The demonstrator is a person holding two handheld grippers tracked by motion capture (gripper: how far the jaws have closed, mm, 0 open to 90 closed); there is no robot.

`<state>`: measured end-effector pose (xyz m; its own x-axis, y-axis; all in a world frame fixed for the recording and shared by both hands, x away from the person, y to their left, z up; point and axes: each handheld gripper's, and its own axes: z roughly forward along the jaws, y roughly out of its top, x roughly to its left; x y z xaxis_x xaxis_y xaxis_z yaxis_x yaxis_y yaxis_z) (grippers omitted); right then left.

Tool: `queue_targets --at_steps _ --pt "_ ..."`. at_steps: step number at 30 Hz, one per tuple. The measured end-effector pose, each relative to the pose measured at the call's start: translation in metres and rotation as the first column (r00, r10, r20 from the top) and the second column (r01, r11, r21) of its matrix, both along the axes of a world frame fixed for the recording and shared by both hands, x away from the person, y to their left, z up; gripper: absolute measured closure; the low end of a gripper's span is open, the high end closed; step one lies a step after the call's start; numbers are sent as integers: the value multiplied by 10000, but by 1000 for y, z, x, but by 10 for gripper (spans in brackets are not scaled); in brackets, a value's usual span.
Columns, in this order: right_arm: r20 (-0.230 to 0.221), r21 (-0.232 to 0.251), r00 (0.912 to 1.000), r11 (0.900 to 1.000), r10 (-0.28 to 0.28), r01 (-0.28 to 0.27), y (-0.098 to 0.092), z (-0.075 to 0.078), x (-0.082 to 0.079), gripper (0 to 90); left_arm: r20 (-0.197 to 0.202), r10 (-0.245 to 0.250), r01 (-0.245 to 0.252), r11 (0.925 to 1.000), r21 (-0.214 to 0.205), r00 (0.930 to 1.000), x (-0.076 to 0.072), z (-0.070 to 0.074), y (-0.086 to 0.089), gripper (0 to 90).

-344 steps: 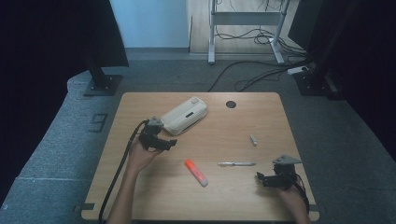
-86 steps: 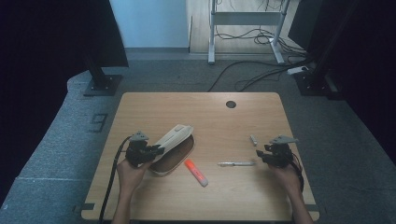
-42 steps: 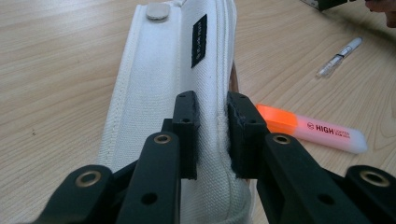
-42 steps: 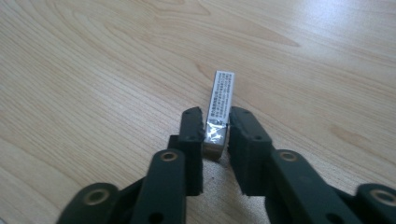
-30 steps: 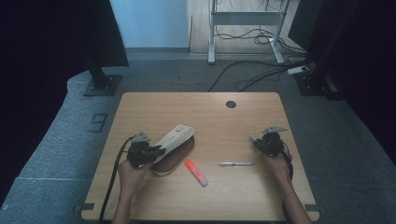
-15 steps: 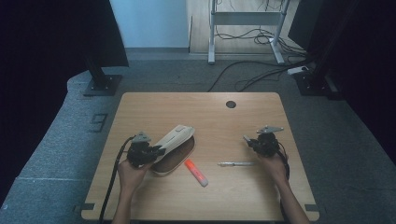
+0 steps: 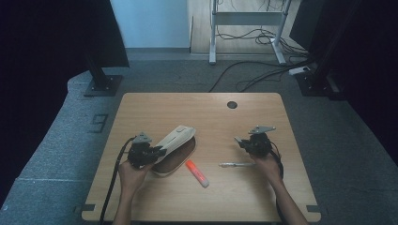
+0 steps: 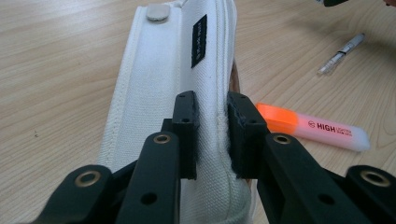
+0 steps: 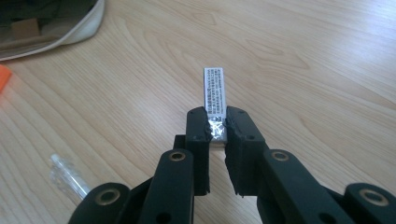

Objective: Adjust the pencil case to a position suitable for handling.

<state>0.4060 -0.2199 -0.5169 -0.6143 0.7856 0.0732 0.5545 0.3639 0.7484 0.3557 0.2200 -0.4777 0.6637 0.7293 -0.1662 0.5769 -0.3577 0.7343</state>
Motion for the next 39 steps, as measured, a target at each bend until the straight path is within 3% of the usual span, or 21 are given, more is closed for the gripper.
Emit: queue_targets --at_steps 21,39 --pt "45 41 9968 9968 800 -800 36 6 4 780 29 -37 38 10000 -52 10000 0 0 0 746" --pt "103 -152 9860 9860 1661 -1660 81 9 7 780 0 -120 120 9999 -80 9999 0 0 -1 745"
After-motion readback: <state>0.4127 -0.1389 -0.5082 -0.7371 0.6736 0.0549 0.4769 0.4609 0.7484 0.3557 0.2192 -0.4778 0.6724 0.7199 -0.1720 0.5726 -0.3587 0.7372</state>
